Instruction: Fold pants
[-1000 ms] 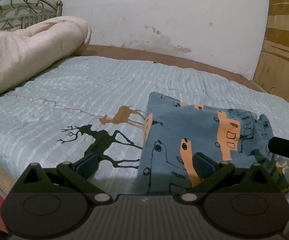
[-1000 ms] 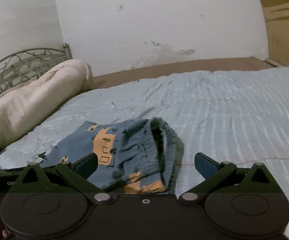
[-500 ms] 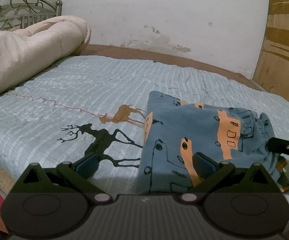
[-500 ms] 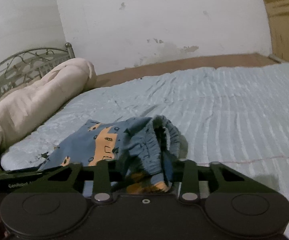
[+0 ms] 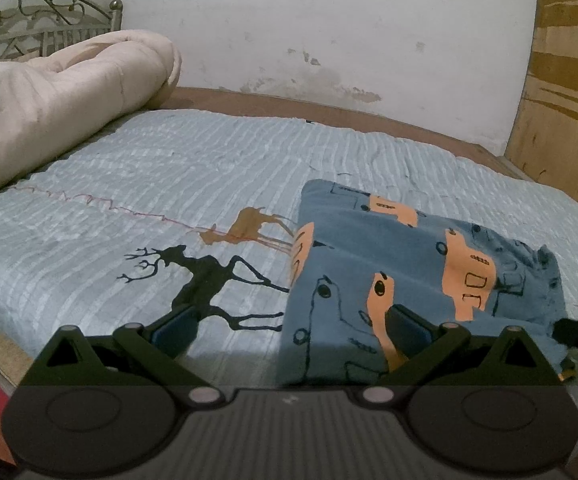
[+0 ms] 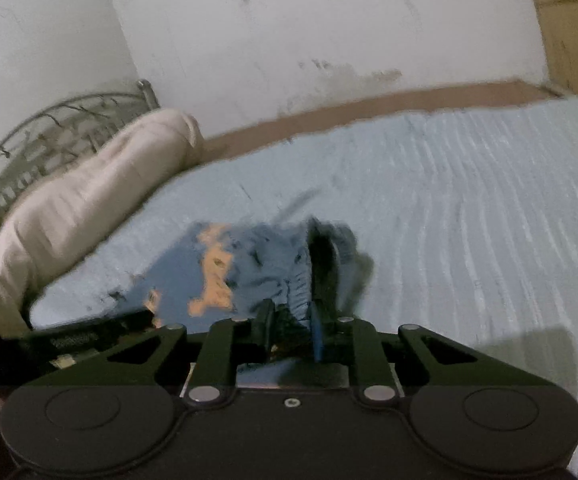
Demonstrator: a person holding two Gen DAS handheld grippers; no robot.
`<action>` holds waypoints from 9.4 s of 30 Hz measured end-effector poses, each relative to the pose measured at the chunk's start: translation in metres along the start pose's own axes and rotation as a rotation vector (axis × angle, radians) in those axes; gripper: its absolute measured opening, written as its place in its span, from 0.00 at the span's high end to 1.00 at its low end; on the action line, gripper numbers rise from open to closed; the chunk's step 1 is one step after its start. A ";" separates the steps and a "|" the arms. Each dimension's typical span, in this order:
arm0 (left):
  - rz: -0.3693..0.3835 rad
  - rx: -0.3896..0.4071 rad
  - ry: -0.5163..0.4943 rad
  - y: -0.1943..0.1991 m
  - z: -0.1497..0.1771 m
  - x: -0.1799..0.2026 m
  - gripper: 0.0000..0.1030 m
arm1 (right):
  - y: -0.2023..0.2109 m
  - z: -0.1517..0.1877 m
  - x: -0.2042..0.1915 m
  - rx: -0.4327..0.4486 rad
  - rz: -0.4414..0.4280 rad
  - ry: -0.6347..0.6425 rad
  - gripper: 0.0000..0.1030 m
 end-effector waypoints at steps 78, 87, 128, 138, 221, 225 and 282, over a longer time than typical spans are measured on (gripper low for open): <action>0.030 -0.055 -0.017 0.003 0.008 0.005 0.01 | -0.109 -0.046 0.010 -0.018 0.246 0.232 0.01; 0.027 -0.054 -0.015 0.003 0.009 0.007 0.01 | -0.082 -0.032 -0.021 0.048 0.165 0.300 0.01; 0.218 -0.013 0.114 -0.004 -0.007 0.018 0.01 | -0.096 -0.047 0.029 -0.112 -0.323 -0.118 0.01; 0.200 -0.008 0.074 -0.006 0.001 0.022 0.01 | -0.088 -0.051 0.021 0.001 -0.496 -0.184 0.01; 0.138 0.004 0.086 0.011 -0.051 0.036 0.87 | -0.083 -0.072 0.007 0.092 -0.267 -0.065 0.83; 0.133 0.052 0.079 0.004 -0.077 0.038 0.87 | -0.084 -0.095 0.003 0.125 -0.274 -0.047 0.84; -0.028 0.084 0.028 0.034 -0.077 0.021 0.01 | -0.051 -0.106 -0.028 0.289 0.052 0.093 0.01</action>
Point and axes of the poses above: each gripper's, at about its wrist camera, not at the fingertips, and y roughly against the way its jaws point, x to its right, z to its underside, the point moved 9 cm from there along -y, roughly the way its jaws point, and after that the axes turned 3 degrees about -x, right-handed, at the moved point
